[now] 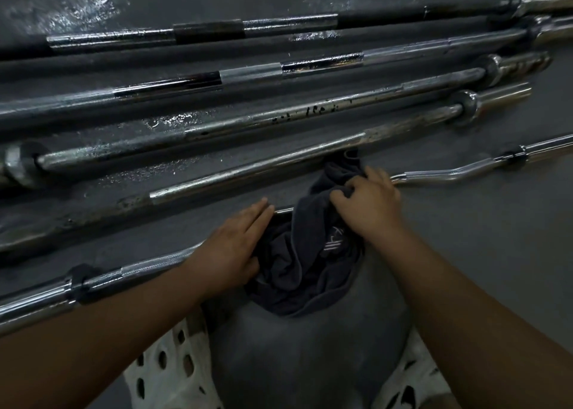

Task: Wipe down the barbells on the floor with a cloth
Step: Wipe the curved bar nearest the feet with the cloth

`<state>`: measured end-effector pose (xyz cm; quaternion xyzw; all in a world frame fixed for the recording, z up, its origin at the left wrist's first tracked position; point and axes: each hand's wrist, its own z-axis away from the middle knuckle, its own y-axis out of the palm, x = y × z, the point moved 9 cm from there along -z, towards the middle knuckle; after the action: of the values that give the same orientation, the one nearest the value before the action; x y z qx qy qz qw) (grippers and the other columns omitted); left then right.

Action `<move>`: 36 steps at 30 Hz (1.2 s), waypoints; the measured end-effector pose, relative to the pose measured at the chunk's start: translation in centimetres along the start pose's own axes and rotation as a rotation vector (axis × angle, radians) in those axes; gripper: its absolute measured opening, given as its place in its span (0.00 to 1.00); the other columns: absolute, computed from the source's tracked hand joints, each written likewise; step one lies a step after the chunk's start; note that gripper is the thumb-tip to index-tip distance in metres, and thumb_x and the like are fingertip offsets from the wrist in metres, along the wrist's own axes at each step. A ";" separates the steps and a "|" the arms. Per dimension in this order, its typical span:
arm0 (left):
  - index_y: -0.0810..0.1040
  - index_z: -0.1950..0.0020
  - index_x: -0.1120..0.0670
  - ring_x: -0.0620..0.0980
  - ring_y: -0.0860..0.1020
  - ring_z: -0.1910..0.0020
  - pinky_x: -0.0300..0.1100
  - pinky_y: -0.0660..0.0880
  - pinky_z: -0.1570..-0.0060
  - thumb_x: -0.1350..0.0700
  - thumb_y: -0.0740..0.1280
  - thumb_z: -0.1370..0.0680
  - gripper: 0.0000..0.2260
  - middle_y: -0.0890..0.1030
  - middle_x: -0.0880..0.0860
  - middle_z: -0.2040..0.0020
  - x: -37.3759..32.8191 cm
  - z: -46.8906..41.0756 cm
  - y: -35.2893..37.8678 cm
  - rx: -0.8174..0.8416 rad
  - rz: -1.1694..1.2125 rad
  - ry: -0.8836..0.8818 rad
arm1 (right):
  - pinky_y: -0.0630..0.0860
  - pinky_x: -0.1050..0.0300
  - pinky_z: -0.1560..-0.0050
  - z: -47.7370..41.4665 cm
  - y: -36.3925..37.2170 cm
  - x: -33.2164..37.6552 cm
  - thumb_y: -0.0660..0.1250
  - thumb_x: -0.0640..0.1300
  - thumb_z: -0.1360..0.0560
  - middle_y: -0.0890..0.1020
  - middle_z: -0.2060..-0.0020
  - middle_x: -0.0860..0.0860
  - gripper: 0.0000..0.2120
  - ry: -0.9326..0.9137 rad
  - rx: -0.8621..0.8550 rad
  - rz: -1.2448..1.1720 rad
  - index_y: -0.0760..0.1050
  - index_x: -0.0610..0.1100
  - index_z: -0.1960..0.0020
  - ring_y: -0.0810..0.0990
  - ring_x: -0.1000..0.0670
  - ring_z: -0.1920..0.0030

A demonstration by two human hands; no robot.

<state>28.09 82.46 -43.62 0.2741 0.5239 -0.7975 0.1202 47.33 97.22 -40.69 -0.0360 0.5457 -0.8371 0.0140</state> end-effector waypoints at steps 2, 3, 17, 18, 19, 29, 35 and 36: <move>0.54 0.19 0.57 0.57 0.59 0.22 0.45 0.56 0.26 0.56 0.69 0.31 0.42 0.54 0.58 0.20 0.1 0.1 0.0 0.005 0.003 0.004 | 0.74 0.48 0.44 -0.4 -1.1 -0.1 0.65 0.63 0.27 0.82 0.51 0.44 0.20 -0.084 -0.023 -0.057 0.79 0.45 0.55 0.78 0.41 0.45; 0.54 0.19 0.56 0.57 0.58 0.22 0.45 0.55 0.26 0.56 0.69 0.30 0.42 0.53 0.58 0.19 0.2 0.1 0.0 0.006 0.001 0.007 | 0.75 0.48 0.48 -0.8 -1.4 -0.5 0.68 0.58 0.27 0.82 0.55 0.43 0.17 -0.129 -0.032 -0.054 0.77 0.44 0.56 0.79 0.40 0.49; 0.61 0.22 0.61 0.62 0.65 0.26 0.52 0.63 0.29 0.55 0.67 0.35 0.41 0.61 0.64 0.23 -0.5 0.0 0.3 0.043 -0.063 0.030 | 0.77 0.43 0.43 4.9 3.1 0.2 0.55 0.47 0.30 0.73 0.40 0.41 0.28 -0.239 0.017 -0.222 0.72 0.50 0.30 0.77 0.37 0.45; 0.61 0.22 0.61 0.62 0.65 0.26 0.51 0.61 0.28 0.56 0.67 0.35 0.41 0.61 0.64 0.23 -0.5 0.1 0.2 0.040 -0.059 0.028 | 0.76 0.43 0.42 3.0 1.7 -2.0 0.56 0.44 0.30 0.72 0.39 0.39 0.27 -0.117 -0.087 -0.192 0.75 0.48 0.32 0.75 0.35 0.44; 0.61 0.22 0.61 0.62 0.64 0.25 0.51 0.60 0.28 0.56 0.66 0.34 0.40 0.61 0.64 0.22 -0.4 0.2 0.1 0.034 -0.052 0.023 | 0.75 0.43 0.40 1.5 0.1 -3.8 0.58 0.42 0.30 0.71 0.37 0.37 0.26 0.006 -0.178 -0.158 0.77 0.46 0.34 0.73 0.34 0.42; 0.60 0.22 0.61 0.60 0.63 0.25 0.48 0.58 0.27 0.56 0.65 0.34 0.41 0.59 0.63 0.22 -0.4 0.1 -0.1 0.006 -0.022 0.019 | 0.69 0.43 0.32 4.1 2.0 2.9 0.59 0.48 0.26 0.71 0.30 0.45 0.26 -0.499 -0.116 -0.075 0.70 0.46 0.28 0.69 0.38 0.30; 0.61 0.22 0.62 0.61 0.65 0.26 0.49 0.59 0.28 0.55 0.66 0.34 0.40 0.61 0.63 0.23 -0.8 -0.2 0.2 -0.003 -0.045 0.023 | 0.69 0.41 0.31 4.6 3.1 0.6 0.63 0.40 0.31 0.61 0.24 0.39 0.31 -0.136 -0.087 -0.233 0.69 0.44 0.27 0.68 0.33 0.32; 0.62 0.23 0.63 0.62 0.66 0.26 0.51 0.62 0.28 0.55 0.66 0.35 0.40 0.62 0.64 0.23 -0.9 -0.2 0.2 0.001 -0.048 0.020 | 0.68 0.42 0.31 6.5 3.7 3.5 0.62 0.41 0.32 0.60 0.23 0.42 0.32 -0.256 -0.046 -0.231 0.69 0.46 0.27 0.67 0.34 0.32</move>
<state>28.96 82.44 -43.34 0.2696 0.5309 -0.7977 0.0958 44.26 89.53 -41.29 -0.2050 0.5509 -0.8089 -0.0137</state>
